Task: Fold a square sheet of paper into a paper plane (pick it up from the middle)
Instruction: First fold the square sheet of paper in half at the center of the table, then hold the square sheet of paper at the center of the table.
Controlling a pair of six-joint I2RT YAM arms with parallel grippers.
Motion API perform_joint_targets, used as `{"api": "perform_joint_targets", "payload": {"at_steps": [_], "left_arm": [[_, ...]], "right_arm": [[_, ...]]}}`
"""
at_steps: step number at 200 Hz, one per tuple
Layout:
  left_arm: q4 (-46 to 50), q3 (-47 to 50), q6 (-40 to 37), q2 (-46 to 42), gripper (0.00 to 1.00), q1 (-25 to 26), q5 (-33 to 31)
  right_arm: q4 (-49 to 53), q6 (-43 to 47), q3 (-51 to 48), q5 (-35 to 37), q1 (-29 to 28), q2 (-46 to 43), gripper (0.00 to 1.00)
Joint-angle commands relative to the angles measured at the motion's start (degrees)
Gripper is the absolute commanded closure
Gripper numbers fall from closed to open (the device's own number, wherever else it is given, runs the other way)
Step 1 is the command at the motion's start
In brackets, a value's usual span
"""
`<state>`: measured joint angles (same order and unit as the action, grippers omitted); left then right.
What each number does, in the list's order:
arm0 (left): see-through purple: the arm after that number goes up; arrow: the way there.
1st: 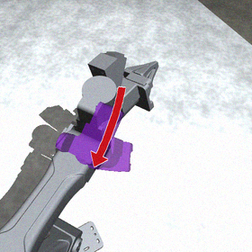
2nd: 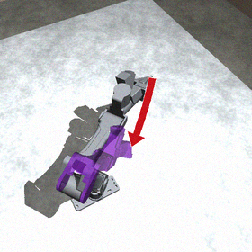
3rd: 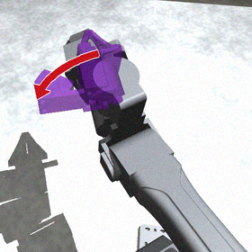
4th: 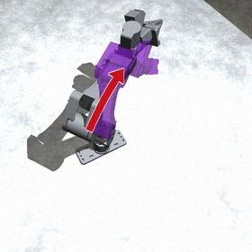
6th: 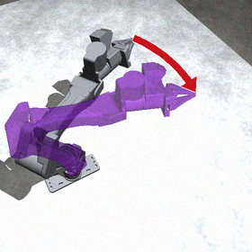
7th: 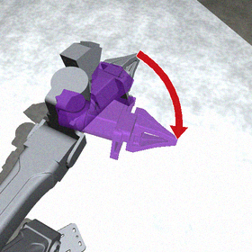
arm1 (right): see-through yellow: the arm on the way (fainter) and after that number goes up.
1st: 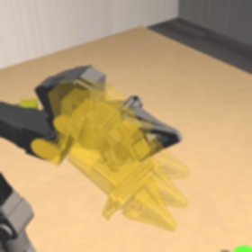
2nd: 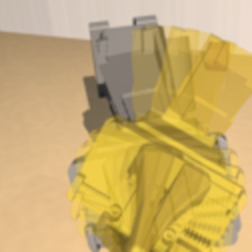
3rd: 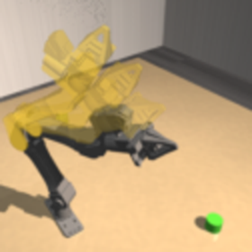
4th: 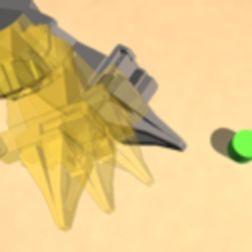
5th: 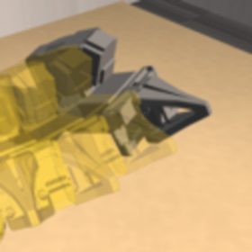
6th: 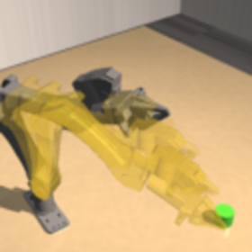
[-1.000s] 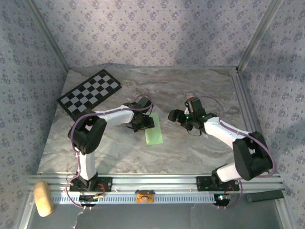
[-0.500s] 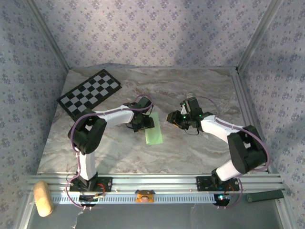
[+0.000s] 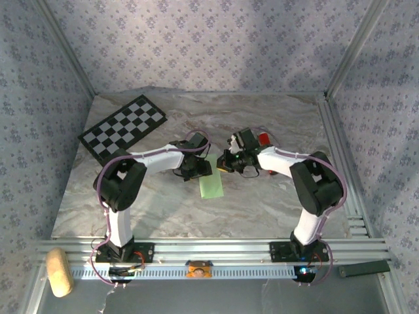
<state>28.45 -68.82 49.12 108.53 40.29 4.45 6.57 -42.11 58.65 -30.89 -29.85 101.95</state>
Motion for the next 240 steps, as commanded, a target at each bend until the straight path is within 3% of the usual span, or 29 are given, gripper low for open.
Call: {"api": "perform_joint_targets", "payload": {"at_steps": [1, 113, 200, 240], "left_arm": [[-2.98, 4.03, -0.36, 7.26, 0.36, 0.07, -0.77], [-3.51, 3.64, -0.54, 7.73, 0.36, 0.2, -0.03], [-3.97, 3.65, -0.61, 7.25, 0.36, 0.36, 0.47], [-3.44, 3.49, -0.63, 0.78, 0.34, 0.4, -0.54]], "right_arm": [[4.8, 2.57, 2.96, -0.31, -0.9, 2.63, 1.0], [5.79, 3.67, 5.75, -1.14, -2.06, 8.24, 1.0], [12.27, 7.87, 1.14, 8.99, -3.01, 11.96, 1.0], [12.68, 8.02, 1.35, 9.82, -3.07, 11.78, 1.0]]}}
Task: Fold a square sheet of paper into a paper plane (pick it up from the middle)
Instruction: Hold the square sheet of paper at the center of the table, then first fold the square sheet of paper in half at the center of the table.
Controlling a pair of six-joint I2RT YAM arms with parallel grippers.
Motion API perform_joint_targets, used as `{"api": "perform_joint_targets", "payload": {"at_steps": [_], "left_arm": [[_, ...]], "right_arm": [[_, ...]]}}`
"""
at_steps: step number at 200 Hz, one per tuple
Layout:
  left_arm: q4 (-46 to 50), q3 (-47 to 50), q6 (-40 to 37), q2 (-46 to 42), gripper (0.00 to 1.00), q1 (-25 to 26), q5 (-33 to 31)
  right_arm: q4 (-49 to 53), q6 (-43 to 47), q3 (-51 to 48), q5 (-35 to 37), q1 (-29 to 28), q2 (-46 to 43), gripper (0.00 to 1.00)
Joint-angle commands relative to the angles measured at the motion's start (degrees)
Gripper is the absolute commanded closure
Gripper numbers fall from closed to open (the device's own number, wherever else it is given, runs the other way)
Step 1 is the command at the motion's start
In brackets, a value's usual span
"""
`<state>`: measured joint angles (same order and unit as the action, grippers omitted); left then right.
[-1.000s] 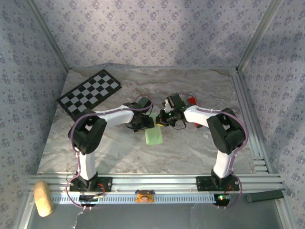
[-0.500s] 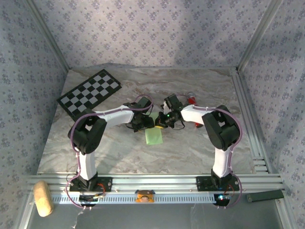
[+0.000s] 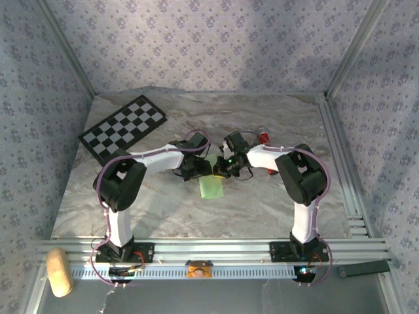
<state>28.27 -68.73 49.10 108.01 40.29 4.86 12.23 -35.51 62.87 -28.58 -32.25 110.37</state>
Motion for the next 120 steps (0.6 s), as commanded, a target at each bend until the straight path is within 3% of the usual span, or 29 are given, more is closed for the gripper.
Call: {"api": "perform_joint_targets", "payload": {"at_steps": [1, 16, 31, 57, 82, 105, 120], "left_arm": [[-3.24, 3.46, -0.55, 0.96, 0.34, 0.4, -1.15], [-4.68, 5.2, 0.52, -4.87, 0.3, 0.18, -3.65], [-6.65, 7.03, 1.2, -10.44, 0.18, -0.44, -4.86], [-10.5, 9.69, 0.73, -16.62, 0.18, -2.23, -2.44], [-20.03, 13.89, 0.87, -19.04, 0.52, -4.3, 7.3], [-27.17, 15.96, 1.61, -17.82, 0.77, -5.3, 15.57], [-30.21, 16.44, 1.67, -16.08, 1.0, -5.42, 19.43]], "right_arm": [[7.06, 1.46, -2.9, 7.5, -0.6, 3.41, 1.0], [7.58, 1.42, -2.5, 7.82, -0.55, 3.44, 1.0], [8.59, 1.23, -1.98, 8.24, -0.6, 3.62, 1.0], [9.02, 0.53, -1.44, 8.4, -0.52, 4.06, 1.0], [9.08, -0.02, -1.35, 8.52, -0.49, 4.09, 1.0], [9.17, -0.06, -1.44, 8.54, -0.53, 4.0, 1.0], [9.21, -0.04, -1.47, 8.56, -0.53, 3.91, 1.0]]}}
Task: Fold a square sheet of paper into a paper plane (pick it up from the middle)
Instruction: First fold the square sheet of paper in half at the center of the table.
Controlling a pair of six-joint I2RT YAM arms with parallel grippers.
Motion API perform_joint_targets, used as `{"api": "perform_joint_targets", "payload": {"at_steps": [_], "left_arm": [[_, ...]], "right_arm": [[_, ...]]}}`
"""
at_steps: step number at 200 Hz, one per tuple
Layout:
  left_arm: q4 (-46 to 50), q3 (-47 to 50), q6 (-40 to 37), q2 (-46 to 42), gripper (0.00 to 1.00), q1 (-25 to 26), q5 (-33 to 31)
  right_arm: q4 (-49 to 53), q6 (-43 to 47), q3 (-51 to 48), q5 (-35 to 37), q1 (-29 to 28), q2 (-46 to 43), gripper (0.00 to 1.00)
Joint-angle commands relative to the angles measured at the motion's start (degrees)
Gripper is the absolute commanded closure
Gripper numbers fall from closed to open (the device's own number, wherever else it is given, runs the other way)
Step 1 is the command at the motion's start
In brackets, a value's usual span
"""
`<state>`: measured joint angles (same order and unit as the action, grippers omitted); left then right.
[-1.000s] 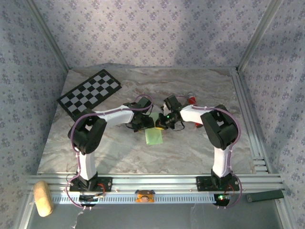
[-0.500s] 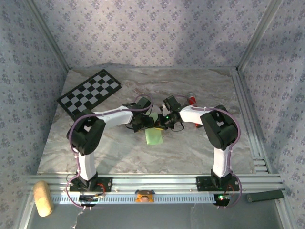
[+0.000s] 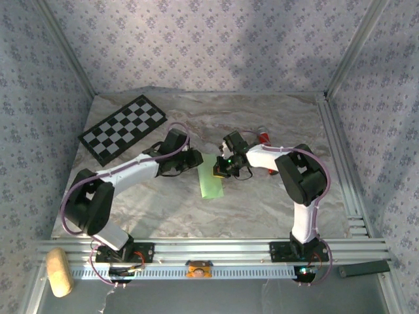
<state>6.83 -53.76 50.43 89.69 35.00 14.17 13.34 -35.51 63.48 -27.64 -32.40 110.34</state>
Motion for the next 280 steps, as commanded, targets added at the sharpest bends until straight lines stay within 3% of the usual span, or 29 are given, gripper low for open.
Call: {"api": "perform_joint_targets", "payload": {"at_steps": [1, 58, 182, 240, 280], "left_arm": [[-9.07, 1.51, 0.26, 2.37, 1.0, -0.17, 10.45], [-13.59, 3.72, -0.05, 7.37, 1.0, -0.33, 12.81], [-14.47, 12.69, -4.68, 12.48, 1.0, -0.41, 4.82], [-10.53, 8.53, -2.69, 5.69, 1.0, -0.38, 7.62], [-15.98, 9.44, 2.91, 3.05, 1.0, -0.11, 13.34]], "right_arm": [[8.1, -0.02, -2.11, 7.65, -0.38, 3.92, 1.0], [7.92, -0.07, -2.14, 7.99, -0.5, 3.96, 1.0], [8.6, -2.01, -2.97, 10.31, -0.93, 4.53, 1.0], [8.4, -2.29, -3.36, 10.8, -0.94, 4.02, 1.0], [8.26, -2.55, -3.61, 11.29, -0.97, 3.76, 1.0]]}}
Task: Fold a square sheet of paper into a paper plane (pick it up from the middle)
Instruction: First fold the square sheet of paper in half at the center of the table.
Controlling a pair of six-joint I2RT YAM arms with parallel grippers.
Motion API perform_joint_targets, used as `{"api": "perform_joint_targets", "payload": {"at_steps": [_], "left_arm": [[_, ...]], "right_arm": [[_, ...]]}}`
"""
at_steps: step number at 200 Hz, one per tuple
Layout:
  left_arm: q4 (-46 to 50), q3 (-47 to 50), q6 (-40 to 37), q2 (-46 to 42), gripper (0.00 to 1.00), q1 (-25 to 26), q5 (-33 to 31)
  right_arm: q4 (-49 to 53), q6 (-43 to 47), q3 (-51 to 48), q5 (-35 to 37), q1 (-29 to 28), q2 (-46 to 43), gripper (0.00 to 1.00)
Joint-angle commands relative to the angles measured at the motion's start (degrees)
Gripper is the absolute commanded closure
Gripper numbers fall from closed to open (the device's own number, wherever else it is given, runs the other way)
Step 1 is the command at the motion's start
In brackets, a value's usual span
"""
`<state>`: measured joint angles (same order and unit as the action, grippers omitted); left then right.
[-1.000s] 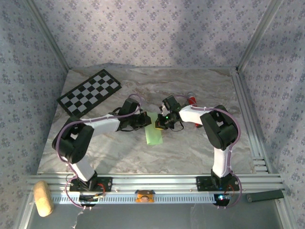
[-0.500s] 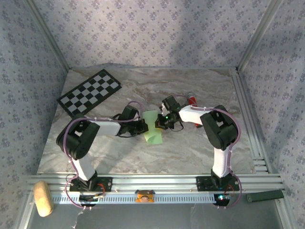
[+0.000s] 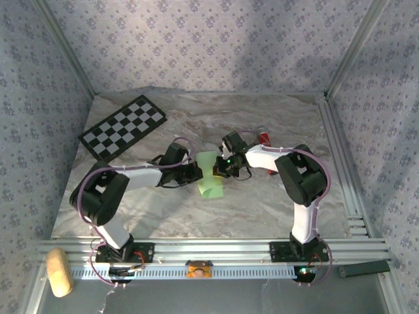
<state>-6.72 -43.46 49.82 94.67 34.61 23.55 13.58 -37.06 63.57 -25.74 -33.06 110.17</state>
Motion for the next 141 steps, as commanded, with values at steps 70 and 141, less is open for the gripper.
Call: {"api": "perform_joint_targets", "payload": {"at_steps": [70, 141], "left_arm": [[-6.89, 5.94, 5.34, 2.45, 1.0, 0.7, 5.08], [-4.73, 8.09, 3.48, 1.38, 1.0, 1.02, 5.55]], "right_arm": [[7.49, -1.09, -4.16, 9.3, -0.33, 3.99, 1.0], [6.91, -1.44, -4.78, 9.12, -0.26, 3.91, 1.0]]}}
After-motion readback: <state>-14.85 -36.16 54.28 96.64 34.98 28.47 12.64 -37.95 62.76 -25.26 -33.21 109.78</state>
